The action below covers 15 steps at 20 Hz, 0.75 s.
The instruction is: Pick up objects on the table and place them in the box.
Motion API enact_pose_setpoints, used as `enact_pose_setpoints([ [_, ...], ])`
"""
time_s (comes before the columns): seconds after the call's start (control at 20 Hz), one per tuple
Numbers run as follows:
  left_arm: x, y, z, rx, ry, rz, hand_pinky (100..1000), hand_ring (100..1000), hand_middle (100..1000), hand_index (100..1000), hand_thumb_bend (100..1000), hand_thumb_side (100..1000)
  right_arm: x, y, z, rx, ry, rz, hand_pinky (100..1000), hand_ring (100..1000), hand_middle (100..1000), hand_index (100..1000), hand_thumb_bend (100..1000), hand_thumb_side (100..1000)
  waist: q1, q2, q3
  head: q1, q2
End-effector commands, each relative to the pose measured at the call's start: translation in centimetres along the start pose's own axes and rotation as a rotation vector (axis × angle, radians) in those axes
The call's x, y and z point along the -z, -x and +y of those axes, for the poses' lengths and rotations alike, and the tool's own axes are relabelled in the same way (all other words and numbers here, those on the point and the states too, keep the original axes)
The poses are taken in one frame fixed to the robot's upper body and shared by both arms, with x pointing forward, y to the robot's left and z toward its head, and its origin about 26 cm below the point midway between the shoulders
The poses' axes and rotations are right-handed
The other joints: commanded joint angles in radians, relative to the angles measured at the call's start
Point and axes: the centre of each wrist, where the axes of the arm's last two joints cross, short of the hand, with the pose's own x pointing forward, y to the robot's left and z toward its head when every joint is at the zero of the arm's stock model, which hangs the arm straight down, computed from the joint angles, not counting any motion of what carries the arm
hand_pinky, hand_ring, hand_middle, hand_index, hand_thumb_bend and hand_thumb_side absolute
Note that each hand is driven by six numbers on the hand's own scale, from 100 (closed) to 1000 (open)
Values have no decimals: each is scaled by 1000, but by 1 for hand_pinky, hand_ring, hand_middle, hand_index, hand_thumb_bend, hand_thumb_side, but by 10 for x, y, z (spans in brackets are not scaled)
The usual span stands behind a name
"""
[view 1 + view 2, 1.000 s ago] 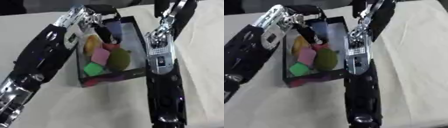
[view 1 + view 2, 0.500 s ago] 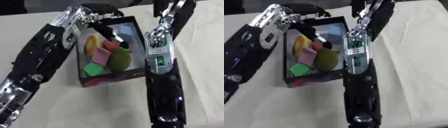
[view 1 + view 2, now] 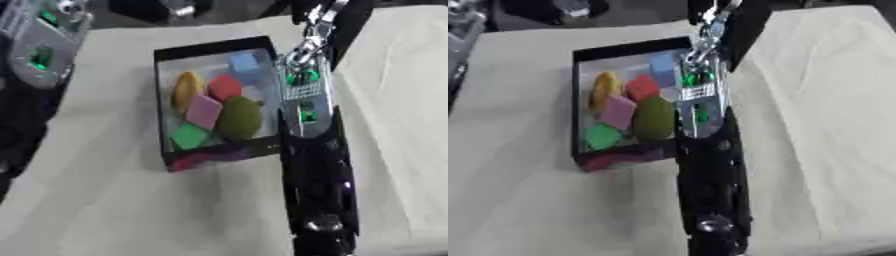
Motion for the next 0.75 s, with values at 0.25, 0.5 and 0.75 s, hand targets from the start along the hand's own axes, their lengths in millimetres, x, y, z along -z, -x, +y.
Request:
enact_pose_setpoints([
  [0.25, -37, 37, 58, -185, -363, 72, 746, 855, 869, 947, 581, 665, 1, -18, -14, -2, 47, -93, 866, 834, 815, 863, 100, 651, -18, -93, 14, -49, 5],
  [0.5, -98, 79, 88, -91, -485, 224, 726, 818, 825, 939, 666, 561, 21, -18, -27, -119, 127, -158, 871, 886, 854, 881, 100, 638, -12, -128, 27, -81, 5],
  [0.75, -186, 118, 104, 71, -589, 463, 724, 822, 849, 948, 657, 577, 52, -13, -48, -308, 282, -198, 876, 905, 872, 888, 100, 621, -14, -150, 25, -175, -27],
])
